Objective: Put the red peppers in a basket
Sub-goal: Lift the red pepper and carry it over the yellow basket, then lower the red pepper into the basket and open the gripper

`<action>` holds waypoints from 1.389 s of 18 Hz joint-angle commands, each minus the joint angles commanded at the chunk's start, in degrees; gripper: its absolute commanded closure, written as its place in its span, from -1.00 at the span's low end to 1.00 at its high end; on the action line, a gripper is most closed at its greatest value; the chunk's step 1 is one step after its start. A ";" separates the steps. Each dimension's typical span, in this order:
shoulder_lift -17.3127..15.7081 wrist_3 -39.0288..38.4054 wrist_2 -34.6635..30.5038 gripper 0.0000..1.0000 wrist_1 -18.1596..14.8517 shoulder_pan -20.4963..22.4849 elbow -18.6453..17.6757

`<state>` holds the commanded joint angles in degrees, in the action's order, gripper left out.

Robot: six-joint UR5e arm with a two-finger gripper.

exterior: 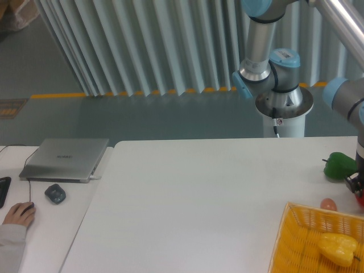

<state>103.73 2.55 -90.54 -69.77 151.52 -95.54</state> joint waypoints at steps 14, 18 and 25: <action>4.27 -8.51 4.33 0.09 -0.63 -9.92 10.27; 8.76 -12.64 0.28 0.09 3.84 -15.19 13.44; 15.44 -14.85 -8.33 0.09 8.59 -21.00 13.97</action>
<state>119.17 -12.30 -98.86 -61.18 130.52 -81.56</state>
